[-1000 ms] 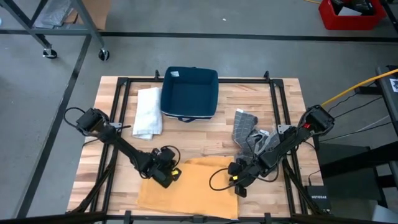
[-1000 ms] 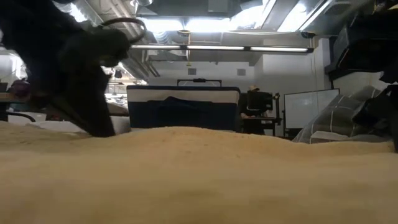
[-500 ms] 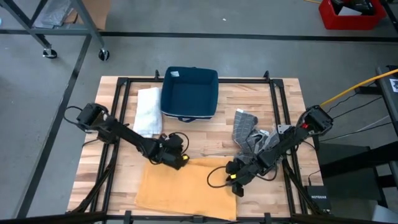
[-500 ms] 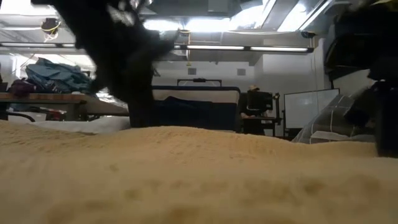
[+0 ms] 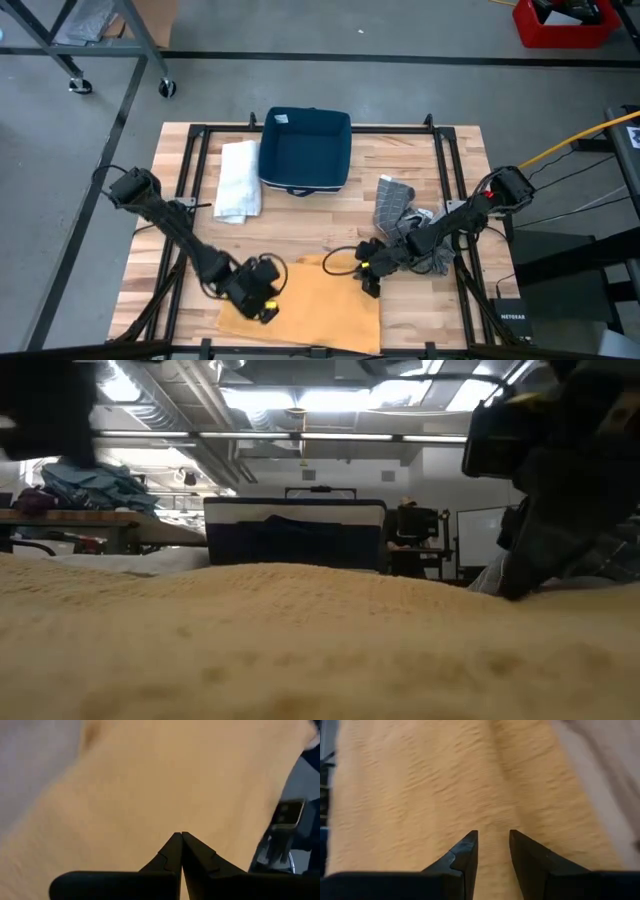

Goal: Fold towel
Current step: Fold the yellow towel

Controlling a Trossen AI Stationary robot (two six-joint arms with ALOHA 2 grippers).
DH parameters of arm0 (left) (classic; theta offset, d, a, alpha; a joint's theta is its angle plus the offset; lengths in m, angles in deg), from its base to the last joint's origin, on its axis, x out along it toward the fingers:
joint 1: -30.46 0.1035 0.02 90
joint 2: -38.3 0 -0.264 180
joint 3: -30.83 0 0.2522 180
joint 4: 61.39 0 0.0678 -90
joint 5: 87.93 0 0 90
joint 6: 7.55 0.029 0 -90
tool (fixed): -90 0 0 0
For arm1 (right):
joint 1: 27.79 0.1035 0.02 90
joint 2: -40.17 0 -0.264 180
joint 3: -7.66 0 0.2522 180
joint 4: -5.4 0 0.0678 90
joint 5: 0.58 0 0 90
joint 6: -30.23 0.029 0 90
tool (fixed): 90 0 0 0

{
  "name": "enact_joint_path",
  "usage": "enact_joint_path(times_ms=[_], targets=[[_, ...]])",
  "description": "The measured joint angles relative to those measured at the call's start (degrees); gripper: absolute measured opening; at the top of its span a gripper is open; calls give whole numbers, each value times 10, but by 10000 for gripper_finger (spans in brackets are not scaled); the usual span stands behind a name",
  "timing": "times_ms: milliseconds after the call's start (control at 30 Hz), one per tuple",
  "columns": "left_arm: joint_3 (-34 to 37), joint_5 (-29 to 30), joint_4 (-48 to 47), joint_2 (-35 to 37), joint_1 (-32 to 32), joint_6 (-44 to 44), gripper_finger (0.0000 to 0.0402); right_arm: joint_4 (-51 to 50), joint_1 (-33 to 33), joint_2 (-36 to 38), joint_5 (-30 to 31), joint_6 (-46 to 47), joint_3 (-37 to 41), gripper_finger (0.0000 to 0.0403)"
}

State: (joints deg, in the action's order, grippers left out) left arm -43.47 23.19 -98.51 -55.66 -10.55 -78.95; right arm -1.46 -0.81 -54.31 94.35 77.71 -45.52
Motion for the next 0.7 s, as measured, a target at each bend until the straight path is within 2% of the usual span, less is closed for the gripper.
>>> enact_joint_path(times_ms=[200, 400, 567, 700], targets=[[0, 3, -1, -44, -50, -120, 0, -21, -24, 0, -4, 0, 0, 115], [1, 4, -4, -91, -68, -213, 0, -48, -26, 0, -41, 2, 0, 115], [-1, 8, -15, -125, -54, -242, 0, -64, -26, 1, -72, 22, -1, 115], [-2, 6, -15, -143, -29, -227, 0, -66, -26, 1, -78, 23, -1, 115]])
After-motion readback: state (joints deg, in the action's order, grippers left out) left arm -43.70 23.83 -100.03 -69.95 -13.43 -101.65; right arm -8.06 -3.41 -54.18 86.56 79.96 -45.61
